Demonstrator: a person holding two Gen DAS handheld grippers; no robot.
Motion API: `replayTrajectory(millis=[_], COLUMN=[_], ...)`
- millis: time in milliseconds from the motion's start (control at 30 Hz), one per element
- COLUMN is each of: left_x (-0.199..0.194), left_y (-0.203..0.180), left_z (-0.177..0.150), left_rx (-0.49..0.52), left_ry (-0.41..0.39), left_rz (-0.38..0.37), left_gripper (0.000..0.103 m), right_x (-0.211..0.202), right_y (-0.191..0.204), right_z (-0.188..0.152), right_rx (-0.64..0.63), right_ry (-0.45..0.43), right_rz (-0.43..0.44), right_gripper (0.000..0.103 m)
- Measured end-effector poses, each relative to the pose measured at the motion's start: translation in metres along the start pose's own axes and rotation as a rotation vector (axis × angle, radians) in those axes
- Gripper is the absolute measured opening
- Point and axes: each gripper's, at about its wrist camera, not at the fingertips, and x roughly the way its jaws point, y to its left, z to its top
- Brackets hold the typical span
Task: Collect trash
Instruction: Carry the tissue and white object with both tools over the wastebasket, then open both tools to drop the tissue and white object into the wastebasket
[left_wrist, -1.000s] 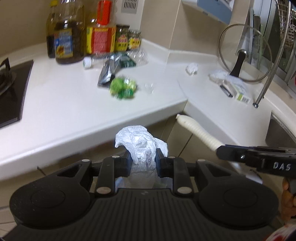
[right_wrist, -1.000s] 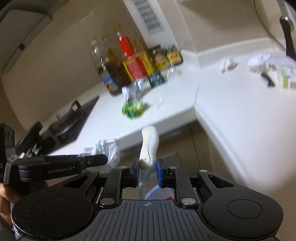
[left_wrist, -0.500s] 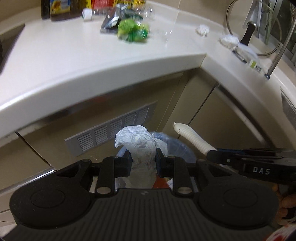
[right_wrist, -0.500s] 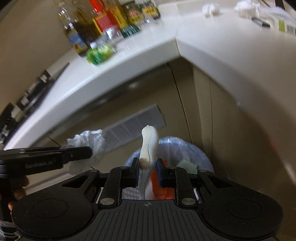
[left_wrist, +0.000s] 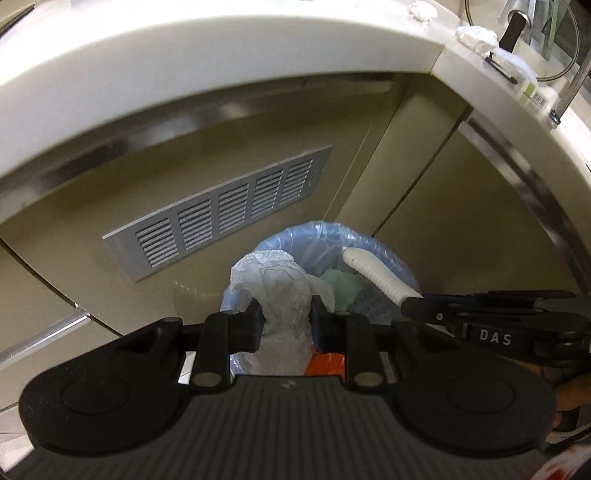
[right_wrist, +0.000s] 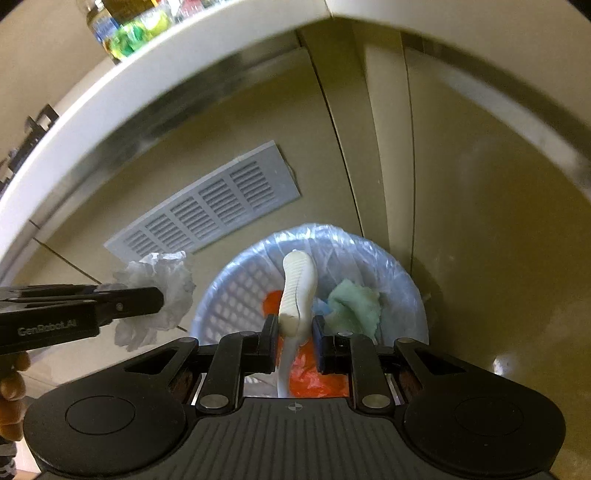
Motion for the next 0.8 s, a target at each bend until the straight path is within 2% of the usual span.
replayTrajectory(millis=[300, 500, 567, 600, 800], left_x=[0.016, 0.025, 0.025, 0.026, 0.033], left_y=[0.002, 0.002, 0.002, 0.002, 0.0], left_z=[-0.012, -0.012, -0.013, -0.014, -0.017], left_rx=[-0.015, -0.012, -0.002, 0.0, -0.003], left_ry=[0.021, 0.025, 0.025, 0.028, 0.052], left_rz=[-0.002, 0.002, 0.008, 0.009, 0.003], left_gripper=[0.022, 0.023, 0.023, 0.023, 0.023], right_x=[0.023, 0.031, 0.035, 0.037, 0.037], right_y=[-0.004, -0.006, -0.007, -0.007, -0.012], right_z=[-0.005, -0.003, -0.003, -0.003, -0.01], right_rx=[-0.004, 0.018, 0.028, 0.028, 0.014], right_ry=[0.019, -0.041, -0.056, -0.051, -0.02], right_rz=[-0.01, 0.022, 0.013, -0.006, -0.025], right_gripper=[0.019, 0.02, 0.027, 0.038, 0.04])
